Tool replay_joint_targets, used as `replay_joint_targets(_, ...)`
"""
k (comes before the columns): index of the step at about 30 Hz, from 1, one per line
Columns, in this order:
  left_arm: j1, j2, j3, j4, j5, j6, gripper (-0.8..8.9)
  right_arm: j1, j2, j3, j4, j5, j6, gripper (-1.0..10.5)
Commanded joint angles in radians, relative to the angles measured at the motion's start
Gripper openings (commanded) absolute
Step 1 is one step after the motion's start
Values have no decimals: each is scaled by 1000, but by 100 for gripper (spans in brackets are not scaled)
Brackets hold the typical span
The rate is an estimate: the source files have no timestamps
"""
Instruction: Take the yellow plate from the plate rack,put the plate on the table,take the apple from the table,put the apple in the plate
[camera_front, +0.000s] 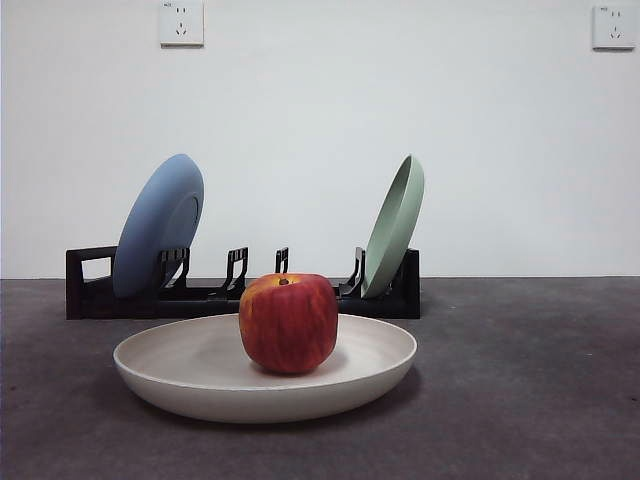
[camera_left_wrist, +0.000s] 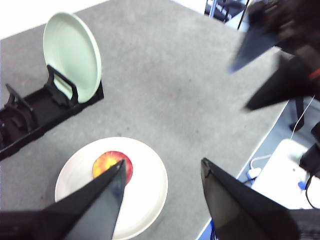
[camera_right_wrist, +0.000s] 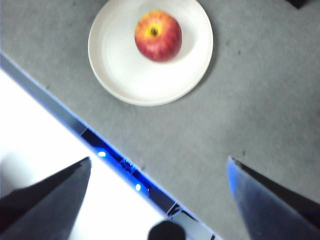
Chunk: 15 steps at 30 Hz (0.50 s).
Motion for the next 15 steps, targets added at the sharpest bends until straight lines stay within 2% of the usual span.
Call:
replay_joint_targets(1,3,-2,-1,-10,-3,6,251,3,-32,3,-32,1,-1,431)
replay_joint_targets(3,3,-2,-1,-18,-3,6,251,3,-60,3,-35,1,8,358)
replay_joint_targets(6,3,-2,-1,-20,-3,5,245,3,-93,3,-35,1,8,139)
replay_joint_targets(7,3,-2,-1,-20,-3,5,232,3,-100,3,-35,0,8,82)
replay_joint_targets(8,3,-2,-1,-20,-3,5,167,3,-110,3,-35,1,8,24)
replay_joint_targets(11,3,-2,-1,-20,-3,5,-15,3,-127,3,-35,0,7,-12)
replay_joint_targets(15,3,-2,-1,-19,-3,5,-8,3,-145,3,-35,0,6,-12)
